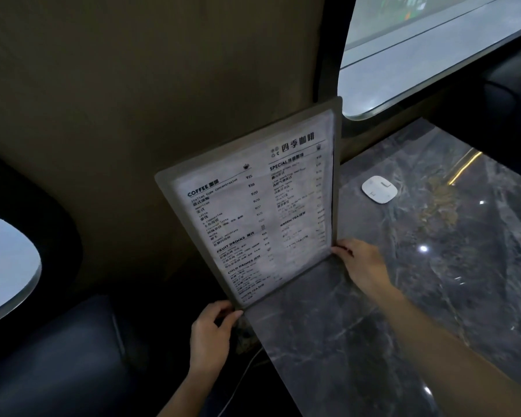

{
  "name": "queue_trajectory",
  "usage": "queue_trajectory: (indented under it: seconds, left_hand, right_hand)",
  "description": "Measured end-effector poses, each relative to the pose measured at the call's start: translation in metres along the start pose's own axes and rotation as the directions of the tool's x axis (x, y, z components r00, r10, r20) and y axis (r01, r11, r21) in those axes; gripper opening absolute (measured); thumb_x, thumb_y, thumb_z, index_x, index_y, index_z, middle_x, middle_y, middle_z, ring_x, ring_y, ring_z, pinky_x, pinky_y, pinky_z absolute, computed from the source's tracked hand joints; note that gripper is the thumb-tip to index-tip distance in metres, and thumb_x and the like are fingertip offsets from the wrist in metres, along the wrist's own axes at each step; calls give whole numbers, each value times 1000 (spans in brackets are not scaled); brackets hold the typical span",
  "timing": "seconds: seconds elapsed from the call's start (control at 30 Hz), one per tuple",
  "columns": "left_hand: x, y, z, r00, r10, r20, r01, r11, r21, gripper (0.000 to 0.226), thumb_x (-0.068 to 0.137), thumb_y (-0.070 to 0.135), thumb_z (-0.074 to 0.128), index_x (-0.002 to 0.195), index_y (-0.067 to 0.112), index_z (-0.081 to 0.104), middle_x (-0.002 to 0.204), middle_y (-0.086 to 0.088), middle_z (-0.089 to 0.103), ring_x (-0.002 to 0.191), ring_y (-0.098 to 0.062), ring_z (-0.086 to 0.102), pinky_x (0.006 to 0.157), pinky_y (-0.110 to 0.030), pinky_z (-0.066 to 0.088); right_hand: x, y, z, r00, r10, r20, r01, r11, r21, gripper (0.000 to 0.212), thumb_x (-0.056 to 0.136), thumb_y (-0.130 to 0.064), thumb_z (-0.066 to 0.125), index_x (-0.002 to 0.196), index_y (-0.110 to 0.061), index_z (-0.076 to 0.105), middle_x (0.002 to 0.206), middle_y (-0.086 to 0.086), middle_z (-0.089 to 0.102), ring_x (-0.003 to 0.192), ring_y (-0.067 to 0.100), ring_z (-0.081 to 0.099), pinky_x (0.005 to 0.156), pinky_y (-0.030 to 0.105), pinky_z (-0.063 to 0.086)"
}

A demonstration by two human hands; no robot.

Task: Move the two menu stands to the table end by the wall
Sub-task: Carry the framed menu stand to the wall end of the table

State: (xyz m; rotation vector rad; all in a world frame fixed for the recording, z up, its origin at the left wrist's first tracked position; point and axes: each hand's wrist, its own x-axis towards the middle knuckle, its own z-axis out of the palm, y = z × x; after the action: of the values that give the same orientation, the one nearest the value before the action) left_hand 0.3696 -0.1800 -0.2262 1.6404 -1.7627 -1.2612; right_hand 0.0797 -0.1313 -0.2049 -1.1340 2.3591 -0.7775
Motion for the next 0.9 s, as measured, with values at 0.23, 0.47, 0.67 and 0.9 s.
queue_trajectory:
  seconds: [0.23, 0.47, 0.67, 0.9]
  left_hand:
    - [7, 0, 3, 974, 206, -95, -173, 945, 278, 8, 76, 10, 72, 82, 12, 68, 84, -4, 72, 77, -10, 55, 102, -56, 36]
    - [30, 0, -4, 946, 299, -128, -234, 898, 374, 8, 77, 4, 70, 77, 11, 65, 78, -6, 71, 72, -20, 65, 103, -54, 30]
    - [52, -1, -12, 956, 261, -131, -181, 882, 436, 3, 78, 9, 69, 79, 8, 67, 82, -10, 72, 76, -27, 67, 101, -58, 34]
    - [48, 5, -11, 956, 250, -150, -167, 892, 420, 6, 78, 8, 69, 78, 11, 64, 81, -6, 72, 74, -25, 66, 100, -59, 34]
  right_hand:
    - [14, -7, 7, 997, -6, -82, 3, 1000, -26, 21, 87, -21, 58, 96, -5, 67, 99, 21, 69, 89, 36, 61, 72, 40, 45]
    - [33, -24, 11, 999, -43, -20, 42, 998, -57, 23, 90, -23, 53, 97, -6, 67, 98, 20, 69, 91, 36, 60, 74, 43, 47]
    - [44, -34, 17, 999, -47, -25, 46, 998, -38, 20, 88, -22, 55, 87, -7, 68, 88, 21, 70, 83, 37, 61, 67, 42, 46]
    - [50, -36, 20, 998, -56, -30, 55, 997, -52, 21, 89, -23, 54, 94, -8, 67, 93, 21, 70, 87, 38, 61, 68, 43, 48]
